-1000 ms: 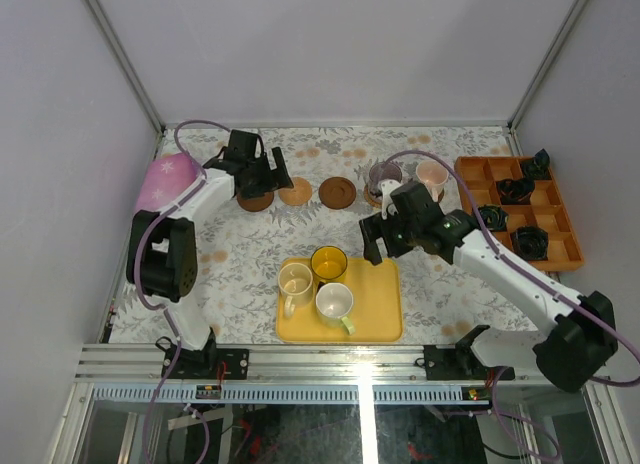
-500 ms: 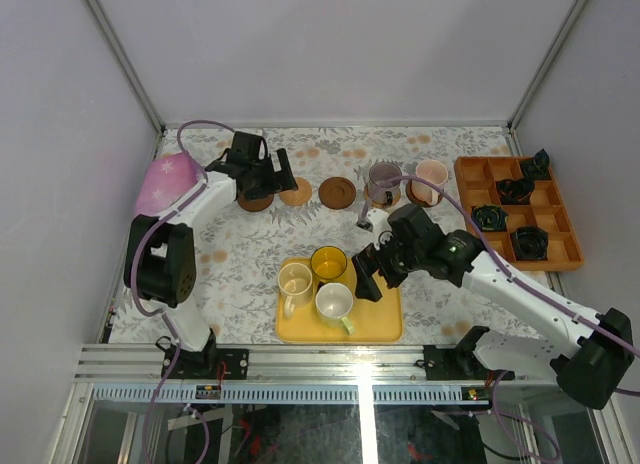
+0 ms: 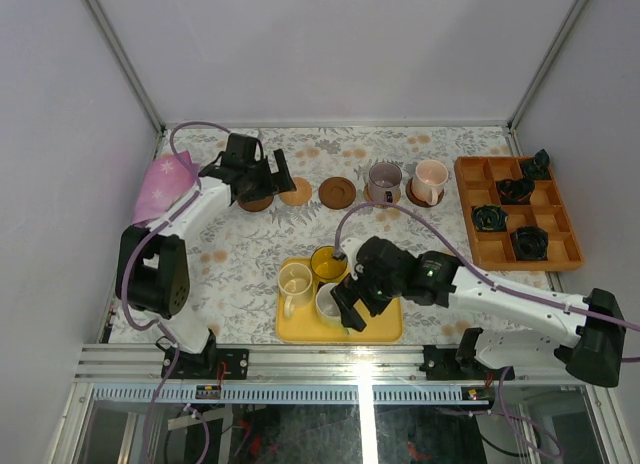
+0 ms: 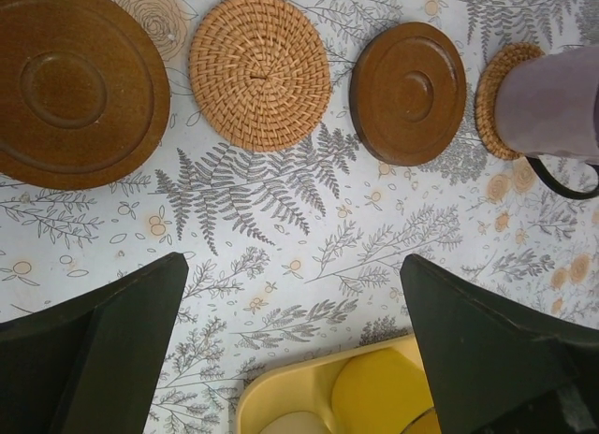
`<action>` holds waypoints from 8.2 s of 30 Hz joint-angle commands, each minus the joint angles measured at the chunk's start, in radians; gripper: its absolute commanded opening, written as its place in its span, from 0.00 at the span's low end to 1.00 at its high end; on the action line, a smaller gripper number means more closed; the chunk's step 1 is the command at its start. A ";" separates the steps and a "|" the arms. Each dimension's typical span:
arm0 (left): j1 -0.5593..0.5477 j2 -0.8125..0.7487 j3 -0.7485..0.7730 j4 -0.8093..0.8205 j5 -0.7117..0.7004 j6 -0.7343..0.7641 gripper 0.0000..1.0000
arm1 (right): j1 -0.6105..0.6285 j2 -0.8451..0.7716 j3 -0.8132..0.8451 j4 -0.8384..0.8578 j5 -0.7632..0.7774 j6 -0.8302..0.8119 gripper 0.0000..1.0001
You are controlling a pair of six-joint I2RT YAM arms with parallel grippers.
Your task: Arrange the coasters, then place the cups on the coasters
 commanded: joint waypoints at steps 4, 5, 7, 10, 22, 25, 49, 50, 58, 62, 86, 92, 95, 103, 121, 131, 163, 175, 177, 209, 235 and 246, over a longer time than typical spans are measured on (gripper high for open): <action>-0.015 -0.111 -0.028 -0.021 0.029 0.014 0.98 | 0.130 0.043 -0.050 0.068 0.189 0.164 0.99; -0.017 -0.121 -0.039 -0.021 0.030 0.013 0.98 | 0.141 0.052 -0.050 0.066 0.209 0.179 0.98; -0.017 -0.141 -0.061 -0.021 0.030 0.015 0.98 | 0.160 0.069 -0.048 0.057 0.247 0.204 0.96; -0.019 -0.161 -0.088 -0.021 0.030 0.010 0.98 | 0.182 0.091 -0.049 0.067 0.285 0.230 0.93; -0.028 -0.178 -0.106 -0.018 0.034 0.013 0.98 | 0.223 0.161 -0.060 0.115 0.333 0.278 0.62; -0.028 -0.180 -0.113 -0.014 0.032 0.012 0.98 | 0.234 0.171 -0.055 0.114 0.345 0.281 0.55; -0.034 -0.158 -0.071 -0.020 -0.001 -0.014 0.98 | 0.356 -0.013 0.155 -0.312 0.618 0.469 0.00; -0.033 -0.155 -0.061 -0.021 -0.006 -0.016 0.98 | 0.355 -0.004 0.192 -0.335 0.666 0.470 0.00; -0.034 -0.115 0.000 -0.028 -0.039 -0.023 0.98 | 0.118 0.135 0.483 -0.413 0.840 0.339 0.00; -0.035 -0.099 0.015 -0.033 -0.074 -0.009 0.98 | -0.142 0.158 0.491 -0.244 0.700 0.213 0.00; -0.035 -0.037 -0.011 0.019 -0.187 0.079 0.98 | -0.379 0.804 0.890 0.073 0.527 0.120 0.00; -0.034 -0.016 -0.003 0.018 -0.197 0.088 0.98 | -0.386 0.900 0.979 0.083 0.514 0.127 0.00; -0.034 -0.009 0.001 0.018 -0.198 0.089 0.98 | -0.389 0.936 1.005 0.083 0.501 0.131 0.00; -0.034 0.005 0.005 0.025 -0.199 0.084 0.98 | -0.402 0.967 1.010 0.078 0.465 0.148 0.00; -0.032 0.031 0.018 0.017 -0.190 0.087 0.98 | -0.408 1.007 1.019 0.057 0.435 0.161 0.00; -0.030 0.035 0.018 0.016 -0.189 0.090 0.98 | -0.408 1.000 1.014 0.032 0.433 0.172 0.00; -0.029 -0.015 -0.014 0.042 -0.155 0.122 0.98 | -0.385 0.792 0.835 0.039 0.413 0.143 0.60; -0.087 -0.187 -0.167 0.043 -0.060 0.194 0.98 | -0.385 0.528 0.530 0.178 0.444 0.014 0.59; -0.108 -0.212 -0.185 0.011 -0.046 0.183 0.98 | -0.386 0.483 0.500 0.174 0.448 0.008 0.59; -0.655 -0.796 -0.525 -0.380 -0.224 -0.381 1.00 | -0.387 0.319 0.301 0.337 0.493 -0.007 0.58; -0.686 -0.627 -0.623 -0.250 -0.313 -0.288 0.70 | -0.387 0.313 0.282 0.332 0.528 -0.038 0.57; -0.689 -0.676 -0.679 -0.220 -0.339 -0.319 0.21 | -0.387 0.316 0.262 0.336 0.505 -0.020 0.56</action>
